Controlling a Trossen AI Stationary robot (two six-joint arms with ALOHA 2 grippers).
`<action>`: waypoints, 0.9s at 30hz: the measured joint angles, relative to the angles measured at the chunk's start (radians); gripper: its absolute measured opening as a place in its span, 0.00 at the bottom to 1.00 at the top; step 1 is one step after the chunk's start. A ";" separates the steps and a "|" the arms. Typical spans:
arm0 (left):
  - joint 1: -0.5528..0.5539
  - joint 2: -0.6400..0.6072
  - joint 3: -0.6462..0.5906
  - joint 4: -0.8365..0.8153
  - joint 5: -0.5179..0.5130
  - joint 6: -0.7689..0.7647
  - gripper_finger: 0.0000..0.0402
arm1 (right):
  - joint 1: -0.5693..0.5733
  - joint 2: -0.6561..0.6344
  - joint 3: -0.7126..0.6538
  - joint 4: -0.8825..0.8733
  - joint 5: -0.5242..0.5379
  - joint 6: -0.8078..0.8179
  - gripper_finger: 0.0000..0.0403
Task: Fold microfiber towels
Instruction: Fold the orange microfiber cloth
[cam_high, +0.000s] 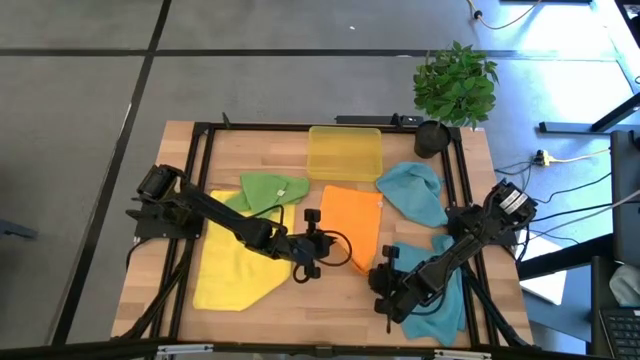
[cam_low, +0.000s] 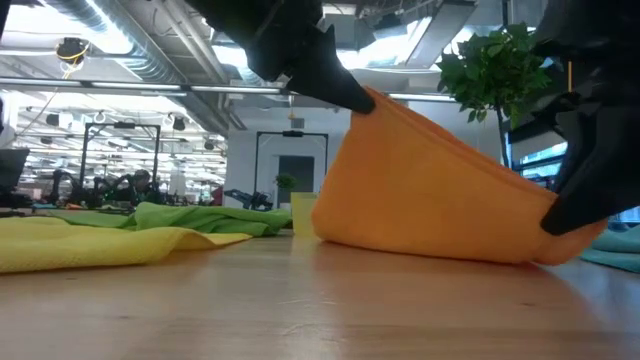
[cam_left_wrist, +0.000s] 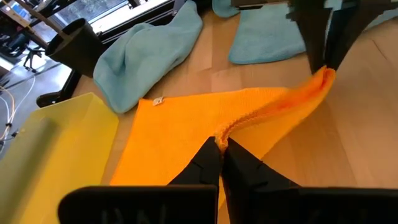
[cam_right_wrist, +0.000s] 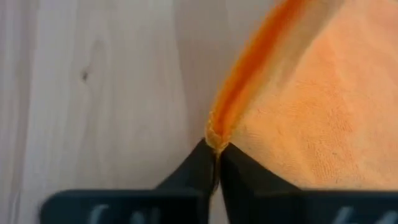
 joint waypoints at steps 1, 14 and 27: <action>-0.002 0.000 0.000 -0.001 0.000 -0.005 0.00 | 0.004 0.000 0.002 -0.009 -0.004 -0.001 0.03; -0.187 0.001 0.000 -0.111 0.032 -0.226 0.00 | 0.043 0.000 0.134 -0.042 -0.212 -0.086 0.01; -0.247 -0.001 0.000 -0.146 0.005 -0.240 0.00 | 0.042 -0.006 0.220 -0.173 -0.140 -0.132 0.01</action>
